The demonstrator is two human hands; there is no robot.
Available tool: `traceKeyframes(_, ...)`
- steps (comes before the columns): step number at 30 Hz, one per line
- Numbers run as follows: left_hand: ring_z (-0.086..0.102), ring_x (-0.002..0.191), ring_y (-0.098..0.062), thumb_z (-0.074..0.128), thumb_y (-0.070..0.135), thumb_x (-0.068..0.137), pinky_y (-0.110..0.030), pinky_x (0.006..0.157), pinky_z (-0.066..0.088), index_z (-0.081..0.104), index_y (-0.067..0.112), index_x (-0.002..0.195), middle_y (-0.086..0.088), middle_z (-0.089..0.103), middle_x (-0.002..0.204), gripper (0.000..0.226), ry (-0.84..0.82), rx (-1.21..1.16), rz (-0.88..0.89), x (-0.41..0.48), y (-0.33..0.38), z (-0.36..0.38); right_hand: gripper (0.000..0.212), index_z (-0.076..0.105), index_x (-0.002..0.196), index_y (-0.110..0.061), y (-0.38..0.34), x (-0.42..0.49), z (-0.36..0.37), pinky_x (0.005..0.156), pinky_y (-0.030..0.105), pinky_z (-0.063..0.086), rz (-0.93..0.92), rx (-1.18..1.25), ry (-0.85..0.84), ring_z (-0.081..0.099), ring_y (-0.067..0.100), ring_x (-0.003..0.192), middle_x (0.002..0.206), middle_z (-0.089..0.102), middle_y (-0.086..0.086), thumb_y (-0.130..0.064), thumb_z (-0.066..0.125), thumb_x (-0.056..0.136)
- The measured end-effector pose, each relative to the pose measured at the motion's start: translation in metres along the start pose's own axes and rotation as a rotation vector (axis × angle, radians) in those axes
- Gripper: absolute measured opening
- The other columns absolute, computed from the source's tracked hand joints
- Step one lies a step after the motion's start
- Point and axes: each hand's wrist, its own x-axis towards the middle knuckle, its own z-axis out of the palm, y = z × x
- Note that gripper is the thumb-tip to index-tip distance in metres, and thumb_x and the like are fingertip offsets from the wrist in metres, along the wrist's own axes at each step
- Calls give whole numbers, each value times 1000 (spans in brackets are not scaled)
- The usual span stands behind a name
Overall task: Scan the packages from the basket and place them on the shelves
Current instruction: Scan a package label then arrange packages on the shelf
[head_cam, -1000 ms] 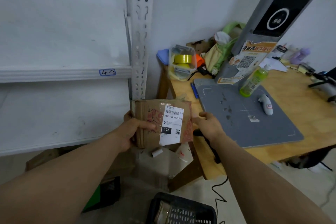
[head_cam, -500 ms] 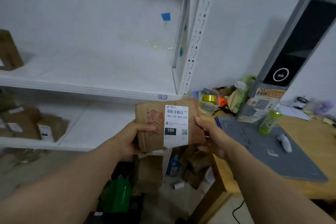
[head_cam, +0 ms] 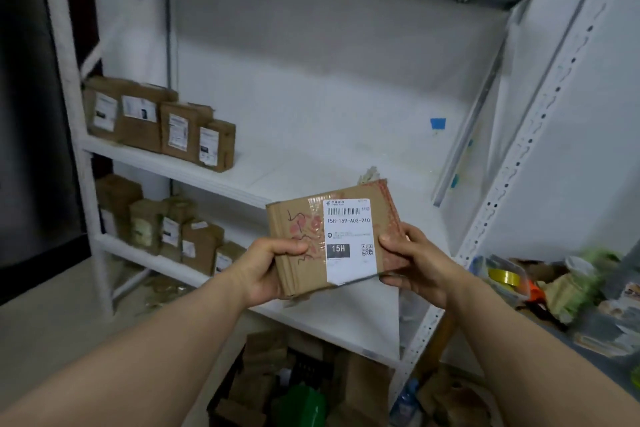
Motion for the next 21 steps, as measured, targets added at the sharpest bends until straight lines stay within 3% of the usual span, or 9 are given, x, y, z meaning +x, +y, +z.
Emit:
traceKeyframes(4, 58, 126, -36, 77, 14, 61, -63, 106, 40, 68, 18, 127, -13, 68, 128, 66, 59, 99, -30, -20, 38, -74, 58, 57, 129, -34, -25, 37, 77, 82, 40, 59, -32, -44, -53, 73, 22, 99, 112, 76, 1, -23, 82, 78)
traceKeyframes(8, 68, 103, -29, 77, 3, 71, -52, 89, 54, 65, 13, 125, -11, 73, 110, 56, 202, 124, 6, -36, 79, -152, 60, 57, 127, -37, -46, 79, 168, 84, 40, 60, -77, -135, -100, 70, 20, 97, 117, 73, 1, -21, 84, 76)
traceKeyframes(10, 69, 98, -24, 73, 1, 81, -46, 81, 57, 46, 18, 145, -8, 74, 106, 71, 312, 188, 26, -40, 98, -190, 60, 56, 125, -38, -54, 99, 209, 84, 41, 60, -107, -181, -103, 68, 20, 98, 124, 67, 2, -20, 86, 75)
traceKeyframes(12, 67, 107, -26, 74, 0, 82, -43, 76, 57, 20, 36, 156, -8, 72, 114, 97, 417, 226, 42, -41, 116, -224, 63, 55, 122, -39, -59, 118, 243, 91, 46, 59, -138, -210, -91, 67, 22, 102, 125, 60, -1, -18, 88, 72)
traceKeyframes(17, 60, 113, -28, 65, -1, 89, -41, 78, 57, 39, 32, 149, -8, 64, 121, 73, 475, 268, 24, -26, 154, -286, 95, 55, 127, -38, -70, 169, 298, 77, 39, 62, -233, -310, 51, 68, 23, 103, 130, 53, 0, -35, 95, 40)
traceKeyframes(21, 61, 102, -21, 62, 0, 90, -39, 80, 58, 50, 29, 137, -6, 64, 114, 56, 499, 315, 16, 10, 175, -308, 100, 54, 127, -40, -79, 217, 311, 88, 41, 60, -292, -382, 164, 64, 21, 106, 133, 49, 3, -39, 95, 37)
